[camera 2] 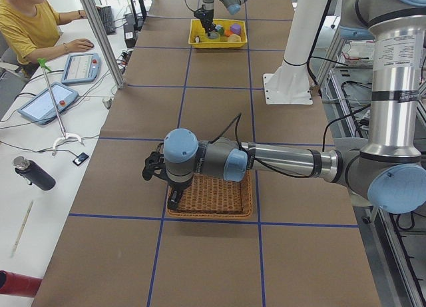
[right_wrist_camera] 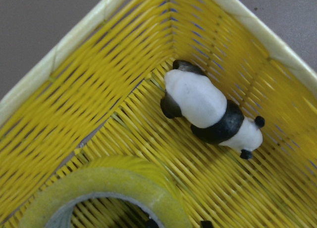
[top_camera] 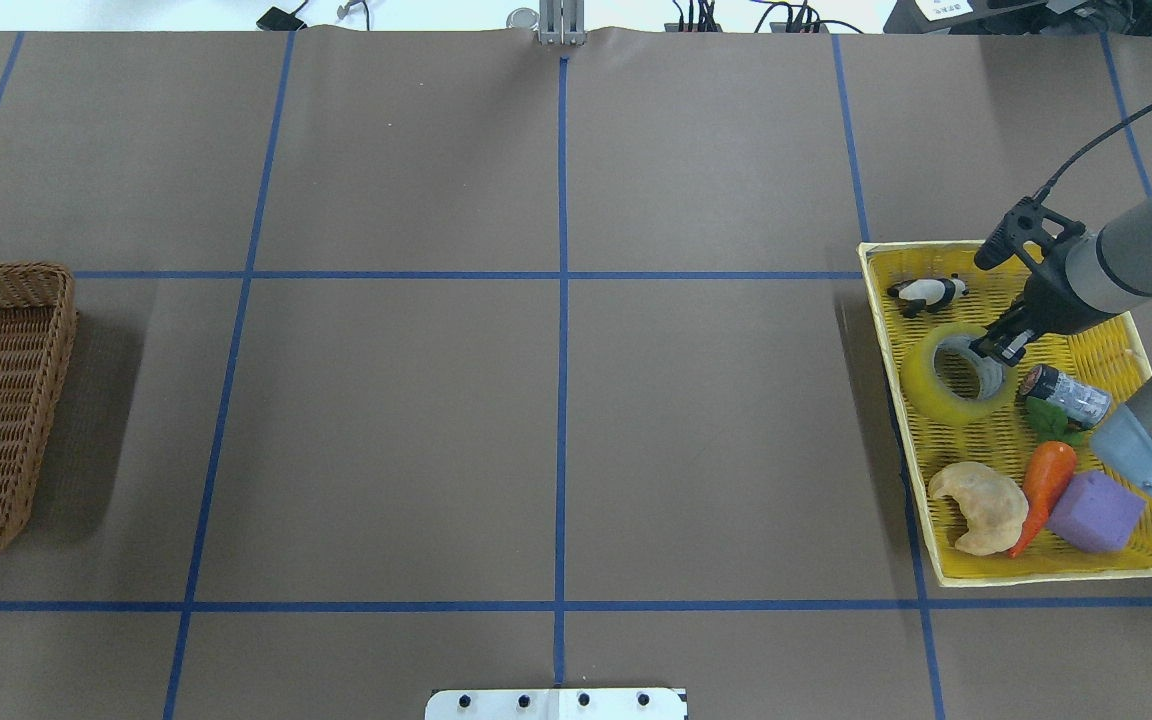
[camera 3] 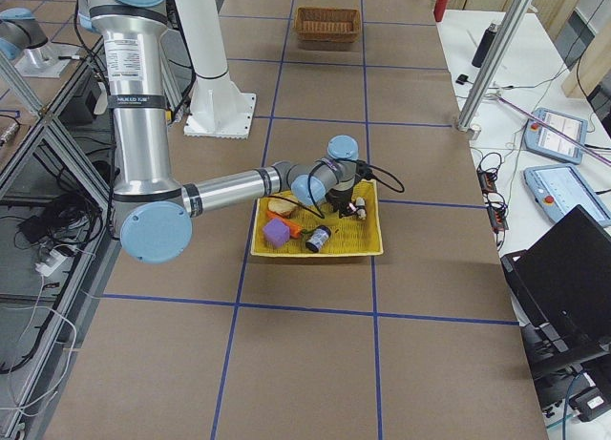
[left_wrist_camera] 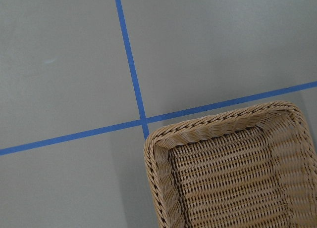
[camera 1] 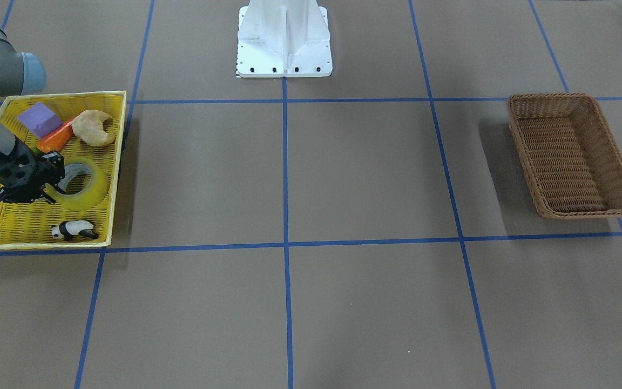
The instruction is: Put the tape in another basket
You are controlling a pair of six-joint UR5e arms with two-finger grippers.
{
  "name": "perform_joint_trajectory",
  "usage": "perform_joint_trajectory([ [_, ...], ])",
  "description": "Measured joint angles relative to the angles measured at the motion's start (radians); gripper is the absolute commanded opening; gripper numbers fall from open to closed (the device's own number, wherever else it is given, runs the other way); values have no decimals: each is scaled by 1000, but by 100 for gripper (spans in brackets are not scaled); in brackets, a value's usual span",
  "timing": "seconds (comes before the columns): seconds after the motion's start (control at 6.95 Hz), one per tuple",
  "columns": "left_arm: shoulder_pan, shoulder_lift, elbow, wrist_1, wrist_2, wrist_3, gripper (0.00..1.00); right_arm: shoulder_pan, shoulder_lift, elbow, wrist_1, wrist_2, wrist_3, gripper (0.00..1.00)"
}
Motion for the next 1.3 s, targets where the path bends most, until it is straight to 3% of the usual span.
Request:
perform_joint_trajectory([
  [0.72,0,0,-6,1,-1,1,99,138,61,65,-5,92,32,0],
  [1.01,0,-10,-20,-41,-2,-4,99,150,164,61,-7,101,183,0],
  [1.3,9,-17,-23,-167,-8,-57,98,96,267,61,-3,86,379,0],
])
